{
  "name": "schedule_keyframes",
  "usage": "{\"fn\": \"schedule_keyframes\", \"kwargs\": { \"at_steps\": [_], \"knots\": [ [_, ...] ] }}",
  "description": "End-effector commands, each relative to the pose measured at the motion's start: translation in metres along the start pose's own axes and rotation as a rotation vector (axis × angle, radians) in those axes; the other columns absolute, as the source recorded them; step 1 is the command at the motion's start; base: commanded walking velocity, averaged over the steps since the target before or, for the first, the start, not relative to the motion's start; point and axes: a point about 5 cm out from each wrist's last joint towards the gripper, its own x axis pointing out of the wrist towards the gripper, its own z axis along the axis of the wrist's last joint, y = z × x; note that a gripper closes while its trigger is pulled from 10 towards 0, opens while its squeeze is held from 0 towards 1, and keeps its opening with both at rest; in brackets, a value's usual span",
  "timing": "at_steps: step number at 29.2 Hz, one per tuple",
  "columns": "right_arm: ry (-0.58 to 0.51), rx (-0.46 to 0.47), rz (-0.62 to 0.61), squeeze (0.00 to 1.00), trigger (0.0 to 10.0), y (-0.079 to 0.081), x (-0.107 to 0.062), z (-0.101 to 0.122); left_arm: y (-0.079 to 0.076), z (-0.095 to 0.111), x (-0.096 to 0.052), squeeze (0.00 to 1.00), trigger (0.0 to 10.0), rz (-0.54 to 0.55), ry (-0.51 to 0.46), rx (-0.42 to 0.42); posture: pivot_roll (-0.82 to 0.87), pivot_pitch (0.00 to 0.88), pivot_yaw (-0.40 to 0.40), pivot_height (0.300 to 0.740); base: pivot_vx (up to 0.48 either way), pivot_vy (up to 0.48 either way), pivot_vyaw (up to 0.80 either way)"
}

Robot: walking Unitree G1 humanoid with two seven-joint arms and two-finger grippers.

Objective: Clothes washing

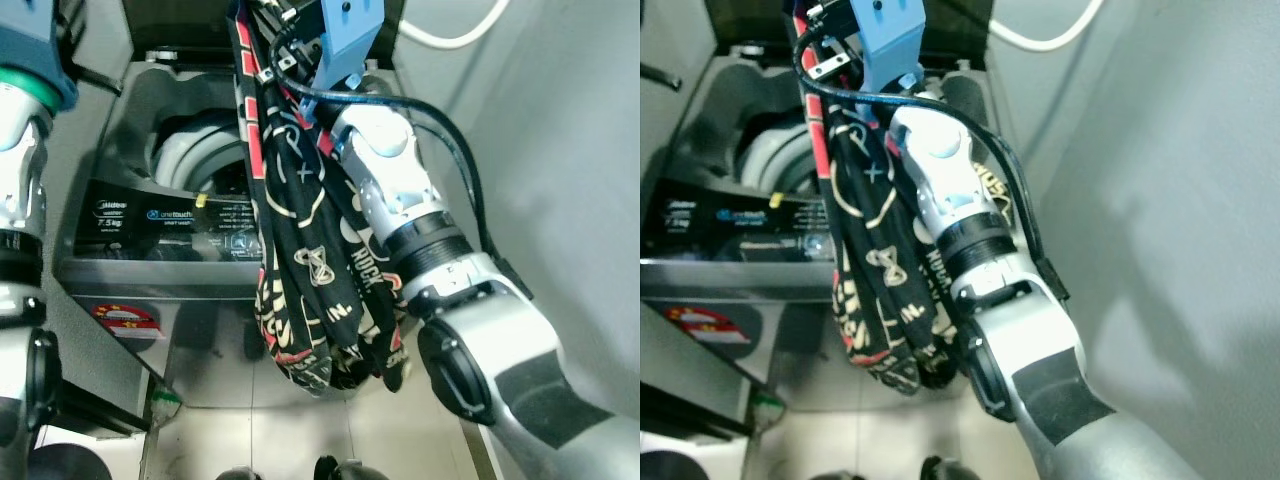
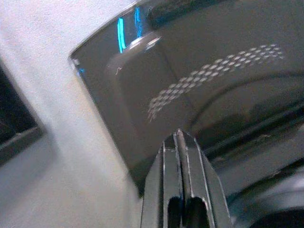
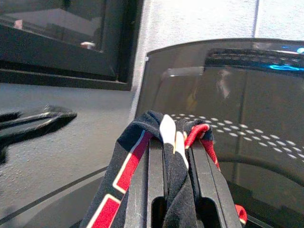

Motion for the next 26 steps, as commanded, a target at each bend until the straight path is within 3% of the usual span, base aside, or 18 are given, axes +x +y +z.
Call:
{"fn": "schedule_keyframes", "kwargs": {
  "at_steps": [1,3,4,6,8,9,10,13,14,15,18,23,26],
  "knots": [
    [-0.07,0.049,0.003,0.0,10.0,0.006,0.009,0.012,-0.032,0.011,-0.01,0.0,10.0,-0.273,-0.041,-0.055,0.16,0.078,0.002,0.74,0.0,0.0,0.0],
    [-0.07,0.049,0.003,0.0,10.0,0.006,0.009,0.012,-0.032,0.011,-0.01,0.0,10.0,-0.273,-0.041,-0.055,0.16,0.078,0.002,0.74,0.0,0.0,0.0],
    [-0.102,0.077,-0.002,0.0,10.0,0.007,0.013,0.018,-0.05,0.017,-0.02,0.0,10.0,-0.419,-0.051,-0.114,0.16,0.078,0.002,0.74,0.0,0.0,0.0],
    [-0.306,0.193,-0.003,0.0,10.0,-0.003,0.031,0.072,-0.08,0.021,-0.031,0.0,10.0,-0.667,-0.049,-0.26,0.16,0.077,-0.001,0.74,0.0,0.0,0.0],
    [-0.306,0.193,-0.003,0.0,10.0,-0.003,0.031,0.072,-0.08,0.021,-0.031,0.0,10.0,-0.667,-0.049,-0.26,0.16,0.077,-0.001,0.74,0.0,0.0,0.0],
    [-0.401,0.24,0.009,0.0,10.0,-0.009,0.036,0.098,-0.087,0.022,-0.032,0.0,10.0,-0.731,-0.045,-0.315,0.16,0.077,-0.001,0.74,0.0,0.0,0.0],
    [-0.504,0.262,0.009,0.0,10.0,-0.021,0.036,0.127,-0.092,0.024,-0.031,0.54,10.0,-0.788,-0.053,-0.349,0.16,0.076,0.0,0.74,0.0,0.0,0.0],
    [-0.504,0.262,0.009,0.0,10.0,-0.021,0.036,0.127,-0.092,0.024,-0.031,0.54,10.0,-0.788,-0.053,-0.349,0.16,0.076,0.0,0.74,0.0,0.0,0.0],
    [-0.571,0.254,0.003,0.0,10.0,-0.031,0.034,0.147,-0.095,0.026,-0.03,1.0,10.0,-0.821,-0.051,-0.396,0.16,0.076,0.0,0.74,0.0,0.0,0.0],
    [-0.621,0.238,-0.009,0.0,10.0,-0.041,0.029,0.161,-0.099,0.028,-0.033,1.0,10.0,-0.872,-0.049,-0.417,0.14,0.076,0.013,0.74,0.0,0.0,0.0],
    [-0.672,0.219,-0.022,0.0,10.0,-0.051,0.023,0.175,-0.106,0.029,-0.04,1.0,10.0,-0.94,-0.029,-0.439,0.13,0.078,0.018,0.74,0.0,0.0,0.0],
    [-0.715,0.269,-0.001,0.0,10.0,-0.055,0.021,0.181,-0.118,0.033,-0.051,1.0,10.0,-1.039,-0.01,-0.516,0.13,0.078,0.022,0.74,0.0,0.0,0.0],
    [-0.73,0.311,0.017,0.0,10.0,-0.055,0.02,0.183,-0.121,0.032,-0.052,1.0,10.0,-1.072,-0.003,-0.515,0.13,0.079,0.022,0.74,0.0,0.0,0.0]
  ]
}}
